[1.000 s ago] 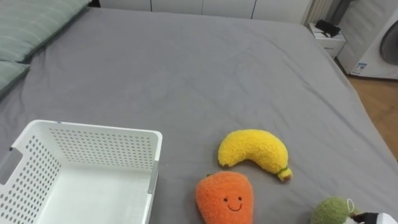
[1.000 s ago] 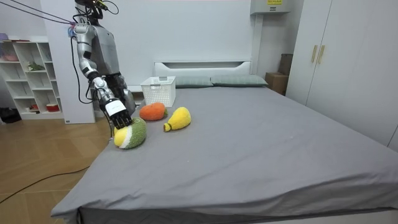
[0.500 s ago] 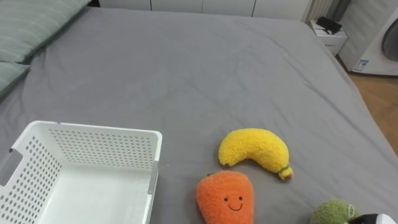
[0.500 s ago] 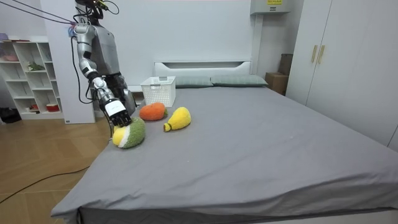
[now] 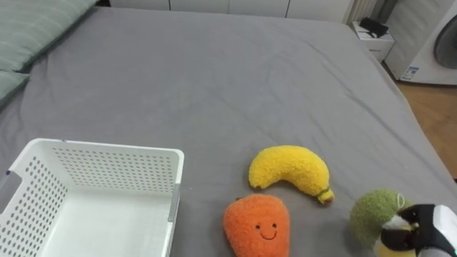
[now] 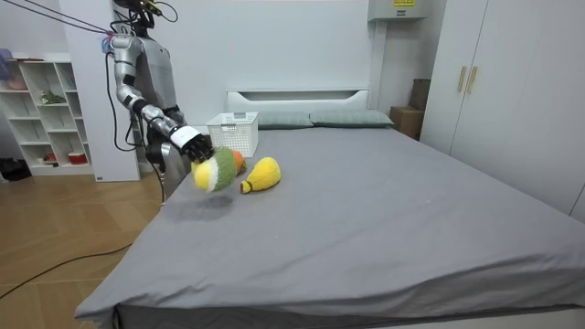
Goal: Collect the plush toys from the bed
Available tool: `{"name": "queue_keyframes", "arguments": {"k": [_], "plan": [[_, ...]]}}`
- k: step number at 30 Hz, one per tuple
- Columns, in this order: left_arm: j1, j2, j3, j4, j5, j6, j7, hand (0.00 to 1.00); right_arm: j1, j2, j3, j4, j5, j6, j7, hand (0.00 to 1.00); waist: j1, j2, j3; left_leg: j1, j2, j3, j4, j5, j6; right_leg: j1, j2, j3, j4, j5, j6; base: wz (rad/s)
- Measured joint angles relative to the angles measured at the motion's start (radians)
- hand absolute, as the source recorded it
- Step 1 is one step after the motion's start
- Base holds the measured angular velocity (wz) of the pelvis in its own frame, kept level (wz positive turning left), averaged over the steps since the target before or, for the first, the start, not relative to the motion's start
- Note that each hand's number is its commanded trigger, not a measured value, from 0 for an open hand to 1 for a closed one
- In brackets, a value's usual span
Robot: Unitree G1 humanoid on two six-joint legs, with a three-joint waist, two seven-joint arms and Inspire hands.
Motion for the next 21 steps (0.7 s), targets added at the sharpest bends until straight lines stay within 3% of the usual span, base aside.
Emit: {"name": "queue_keyframes", "arguments": {"k": [2, 4, 6, 11, 21], "plan": [[-0.002, 0.000, 0.000, 0.001, -0.014, -0.007, 0.000, 0.00, -0.002, 0.001, 0.001, -0.041, 0.008, -0.002, 0.009, 1.00, 0.002, 0.000, -0.0002, -0.007, 0.000, -0.001, 0.000, 0.000, 0.000, -0.007, 0.000, 0.001, 0.000, 0.000, 0.000, 0.00], [-0.006, 0.000, 0.001, 0.004, -0.016, -0.018, 0.001, 0.00, -0.004, 0.001, 0.002, -0.087, 0.010, -0.005, 0.027, 1.00, 0.006, -0.004, 0.0059, -0.010, -0.001, 0.000, 0.000, 0.000, 0.000, -0.010, 0.000, 0.006, -0.001, 0.000, 0.000, 0.00], [-0.006, 0.000, 0.001, 0.004, -0.032, -0.023, 0.001, 0.00, -0.004, 0.001, 0.002, -0.126, 0.023, -0.005, 0.044, 1.00, 0.014, -0.006, 0.0068, -0.017, -0.001, 0.002, 0.000, 0.000, 0.000, -0.017, 0.000, 0.008, -0.001, 0.000, 0.000, -0.04], [-0.008, -0.007, 0.000, 0.001, -0.034, -0.029, 0.002, 0.00, -0.004, 0.001, 0.010, -0.285, 0.047, -0.001, 0.090, 1.00, 0.019, 0.000, 0.0056, -0.024, -0.001, 0.002, -0.001, 0.001, 0.001, -0.023, 0.000, 0.014, 0.004, 0.001, 0.001, -0.02], [-0.005, -0.019, 0.000, 0.001, -0.031, -0.043, 0.004, 0.00, -0.010, 0.000, 0.053, -0.404, 0.099, -0.002, 0.137, 1.00, 0.039, 0.014, 0.0055, -0.019, -0.002, 0.001, 0.001, 0.003, 0.004, -0.026, -0.005, 0.001, 0.014, 0.000, 0.002, 0.01]]}}
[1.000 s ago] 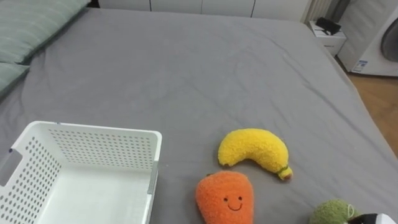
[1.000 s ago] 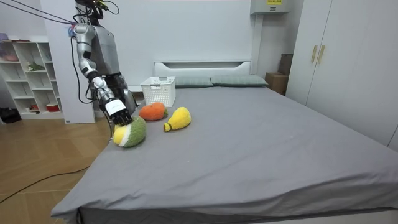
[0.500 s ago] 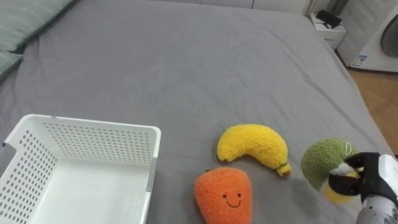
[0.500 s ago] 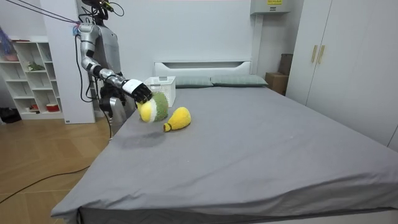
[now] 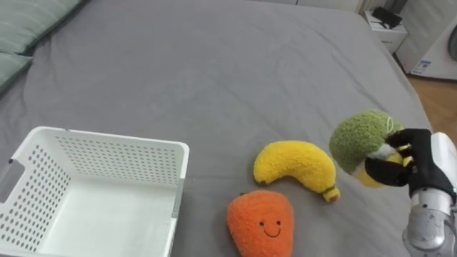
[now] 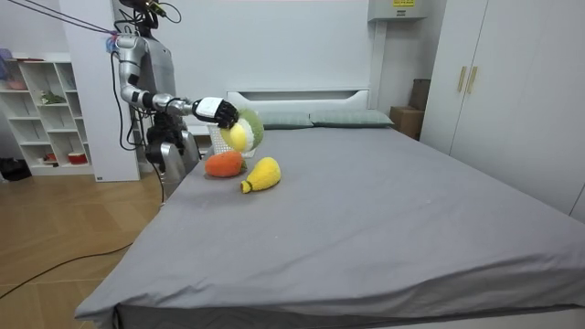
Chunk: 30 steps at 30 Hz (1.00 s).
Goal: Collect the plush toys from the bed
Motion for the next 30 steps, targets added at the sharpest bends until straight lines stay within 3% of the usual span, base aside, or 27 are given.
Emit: {"name": "queue_keyframes", "arguments": {"k": [6, 13, 19, 21, 24, 27, 30], "plan": [[-0.015, -0.002, -0.001, 0.002, 0.009, -0.006, -0.003, 0.00, -0.042, -0.007, 0.027, -0.088, 0.027, 0.006, 0.043, 1.00, 0.014, -0.001, -0.0004, -0.005, -0.005, -0.013, 0.001, 0.003, 0.003, 0.001, -0.004, -0.009, 0.003, 0.000, 0.001, 0.05], [-0.021, 0.001, -0.002, 0.030, 0.009, -0.019, -0.005, 0.00, -0.054, -0.007, 0.123, -0.218, 0.068, 0.004, 0.083, 1.00, 0.060, -0.024, -0.0016, -0.013, -0.005, -0.014, 0.003, 0.003, 0.004, 0.000, -0.004, -0.011, 0.001, 0.000, 0.002, 0.00], [-0.040, 0.002, -0.036, 0.043, 0.009, -0.019, -0.034, 0.00, -0.111, -0.005, 0.220, -0.237, 0.070, 0.006, 0.152, 1.00, 0.086, -0.017, 0.0069, -0.035, -0.009, -0.048, 0.005, 0.004, 0.005, 0.001, -0.005, -0.045, -0.001, 0.001, 0.002, 0.16], [-0.041, 0.002, -0.043, 0.042, 0.009, -0.018, -0.044, 0.00, -0.119, -0.004, 0.250, -0.256, 0.072, 0.006, 0.178, 1.00, 0.097, -0.016, 0.0058, -0.038, -0.010, -0.055, 0.007, 0.004, 0.005, 0.001, -0.006, -0.054, -0.001, 0.001, 0.002, 0.12], [-0.058, 0.004, -0.067, 0.042, 0.008, -0.011, -0.044, 0.00, -0.159, -0.002, 0.304, -0.257, 0.074, 0.026, 0.214, 1.00, 0.100, -0.020, 0.0020, -0.062, -0.011, -0.063, 0.025, 0.005, 0.006, -0.012, -0.007, -0.069, 0.001, 0.001, 0.002, 0.14], [-0.069, 0.004, -0.071, 0.042, 0.009, -0.008, -0.044, 0.00, -0.172, 0.000, 0.340, -0.257, 0.071, 0.028, 0.249, 1.00, 0.126, -0.020, 0.0014, -0.067, -0.011, -0.065, 0.028, 0.006, 0.007, -0.014, -0.008, -0.074, 0.002, 0.002, 0.002, 0.04], [-0.075, 0.004, -0.080, 0.043, 0.009, -0.001, -0.044, 0.00, -0.188, 0.002, 0.391, -0.259, 0.067, 0.058, 0.303, 1.00, 0.142, -0.021, 0.0006, -0.069, -0.010, -0.065, 0.022, 0.006, 0.007, -0.015, -0.008, -0.077, 0.002, 0.002, 0.002, 0.00]]}}
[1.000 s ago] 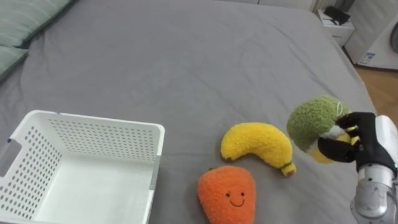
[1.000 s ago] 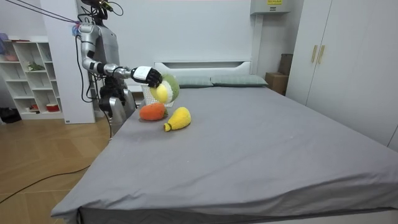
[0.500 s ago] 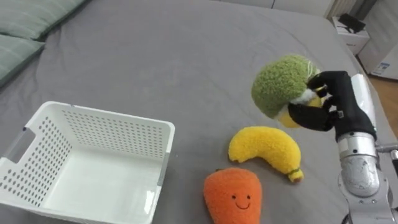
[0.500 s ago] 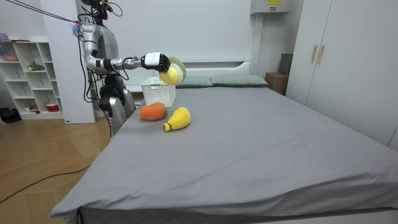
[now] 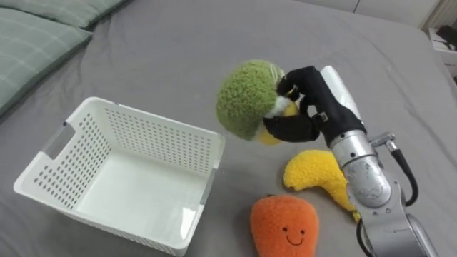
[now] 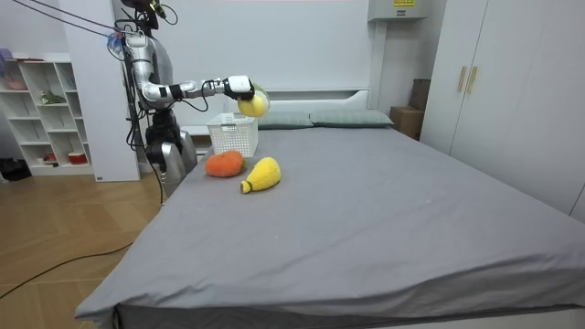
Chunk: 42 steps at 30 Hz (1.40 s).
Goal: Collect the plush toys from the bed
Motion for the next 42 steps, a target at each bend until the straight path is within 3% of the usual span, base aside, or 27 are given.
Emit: {"name": "queue_keyframes", "arguments": {"k": [3, 6, 13, 21, 22, 23, 24, 25, 34, 42], "plan": [[-0.008, 0.001, -0.001, 0.000, 0.000, 0.005, -0.002, 0.00, -0.005, 0.004, 0.037, -0.001, -0.001, 0.022, 0.050, 1.00, 0.014, -0.007, -0.0038, -0.002, 0.000, -0.002, -0.001, 0.000, 0.000, 0.000, 0.000, -0.001, 0.000, 0.000, 0.000, 0.00], [-0.010, 0.009, -0.026, -0.002, -0.001, 0.006, -0.003, 0.00, -0.029, 0.014, 0.069, -0.001, 0.001, 0.047, 0.073, 1.00, 0.021, -0.014, -0.0019, -0.004, 0.000, -0.009, 0.002, 0.000, 0.000, 0.000, 0.000, -0.006, 0.000, 0.000, 0.000, 0.04], [-0.057, 0.014, -0.070, -0.005, 0.001, 0.004, 0.001, 0.00, -0.050, 0.058, 0.139, 0.000, -0.010, 0.053, 0.110, 1.00, 0.042, -0.027, 0.0033, -0.017, -0.003, -0.035, 0.002, 0.007, 0.004, -0.003, -0.013, -0.044, -0.002, 0.001, 0.002, 0.10], [-0.087, 0.009, -0.083, -0.015, 0.000, -0.010, 0.003, 0.00, -0.052, 0.064, 0.211, 0.000, -0.061, 0.054, 0.130, 1.00, 0.070, -0.028, 0.0046, -0.019, -0.015, -0.047, 0.000, 0.011, 0.009, -0.002, -0.014, -0.054, -0.002, 0.005, 0.008, 0.03], [-0.087, 0.011, -0.094, -0.017, 0.000, -0.010, 0.005, 0.00, -0.053, 0.064, 0.225, 0.000, -0.067, 0.054, 0.132, 0.69, 0.071, -0.029, 0.0050, -0.020, -0.015, -0.047, 0.000, 0.012, 0.010, -0.002, -0.015, -0.053, -0.002, 0.005, 0.009, 0.00], [-0.087, 0.012, -0.099, -0.020, 0.000, -0.010, 0.007, 0.00, -0.053, 0.064, 0.229, 0.000, -0.069, 0.054, 0.137, 0.59, 0.071, -0.029, 0.0053, -0.020, -0.015, -0.047, 0.000, 0.012, 0.010, -0.003, -0.015, -0.053, -0.002, 0.006, 0.009, 0.00], [-0.088, 0.012, -0.100, -0.025, 0.000, -0.010, 0.012, 0.00, -0.052, 0.066, 0.237, 0.001, -0.077, 0.055, 0.139, 0.21, 0.077, -0.030, 0.0056, -0.020, -0.015, -0.047, -0.001, 0.012, 0.010, -0.003, -0.015, -0.053, -0.002, 0.006, 0.009, 0.00], [-0.091, 0.012, -0.100, -0.026, 0.001, -0.010, 0.015, 0.00, -0.052, 0.066, 0.243, 0.002, -0.083, 0.056, 0.139, 0.00, 0.085, -0.031, 0.0057, -0.020, -0.016, -0.048, -0.001, 0.012, 0.010, -0.003, -0.014, -0.053, -0.002, 0.006, 0.009, 0.00], [-0.094, 0.034, -0.124, -0.025, 0.000, -0.008, 0.022, 0.00, -0.053, 0.065, 0.292, 0.012, -0.083, 0.058, 0.136, 0.00, 0.103, -0.027, 0.0103, -0.025, -0.015, -0.059, 0.000, 0.012, 0.011, -0.003, -0.018, -0.071, -0.005, 0.006, 0.010, 0.02], [-0.094, 0.035, -0.137, -0.025, 0.001, 0.002, 0.024, 0.00, -0.053, 0.066, 0.303, 0.012, -0.078, 0.058, 0.126, 0.00, 0.108, -0.026, 0.0110, -0.029, -0.015, -0.062, 0.003, 0.013, 0.012, -0.004, -0.019, -0.078, -0.005, 0.007, 0.011, 0.00]]}}
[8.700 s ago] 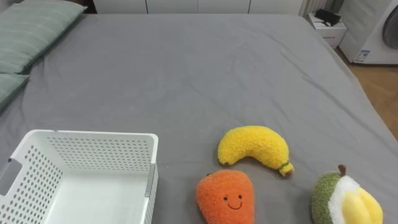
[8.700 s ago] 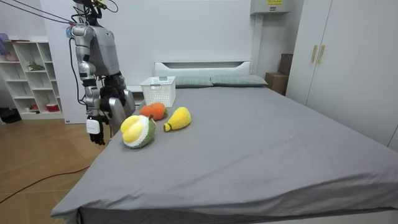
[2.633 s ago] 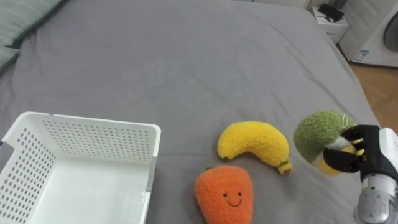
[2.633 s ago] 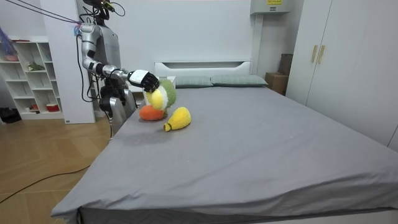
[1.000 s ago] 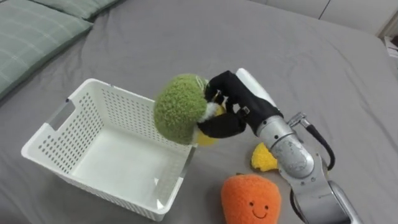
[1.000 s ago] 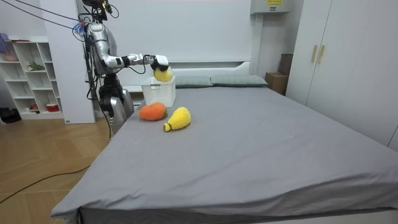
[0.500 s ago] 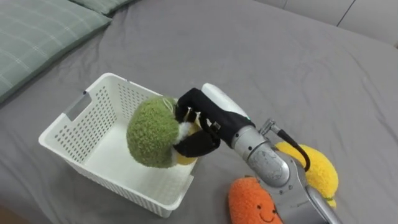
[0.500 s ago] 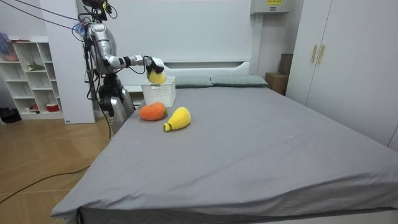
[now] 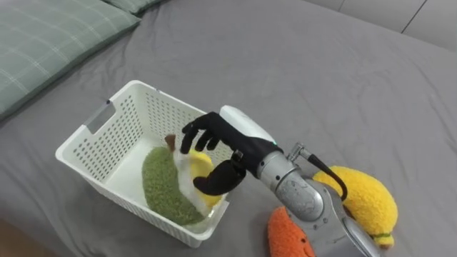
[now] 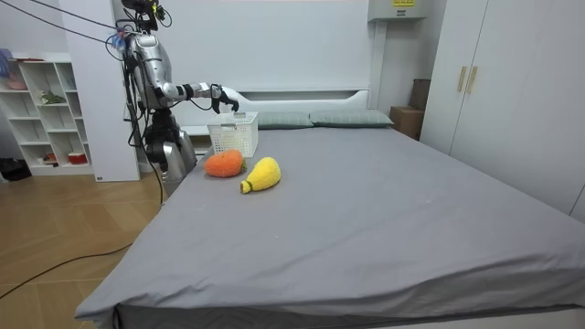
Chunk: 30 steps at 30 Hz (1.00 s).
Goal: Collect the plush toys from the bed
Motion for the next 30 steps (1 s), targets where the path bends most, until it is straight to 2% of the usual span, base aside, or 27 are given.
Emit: {"name": "queue_keyframes", "arguments": {"k": [9, 21, 25, 30], "plan": [[0.000, 0.000, 0.000, 0.000, 0.000, 0.001, 0.000, 0.00, 0.000, -0.001, -0.001, 0.000, 0.000, -0.004, -0.011, 0.00, 0.000, 0.011, 0.0064, 0.000, 0.000, 0.000, 0.000, 0.000, 0.000, 0.000, 0.000, -0.001, 0.000, 0.000, 0.000, 0.00], [0.000, 0.000, 0.002, 0.000, 0.000, 0.001, -0.005, 0.00, 0.000, -0.004, -0.004, 0.000, 0.057, -0.005, -0.035, 0.00, 0.000, 0.018, 0.0025, 0.003, -0.001, 0.000, 0.000, 0.001, 0.001, 0.002, -0.001, -0.002, 0.000, 0.000, 0.000, 0.00], [0.000, 0.000, 0.004, 0.005, 0.000, 0.001, -0.005, 0.00, 0.000, -0.018, -0.008, 0.000, 0.116, -0.005, -0.050, 0.00, -0.008, 0.019, -0.0009, 0.008, -0.002, -0.002, -0.002, 0.003, 0.001, 0.005, -0.002, -0.003, 0.001, 0.000, 0.000, 0.00], [0.009, -0.007, 0.031, 0.021, 0.000, 0.002, -0.004, 0.00, 0.002, -0.037, -0.038, 0.000, 0.118, -0.011, -0.084, 0.00, -0.020, 0.019, -0.0033, 0.011, -0.002, 0.000, -0.003, 0.004, 0.002, 0.009, -0.002, -0.003, 0.002, 0.001, 0.001, 0.00]]}}
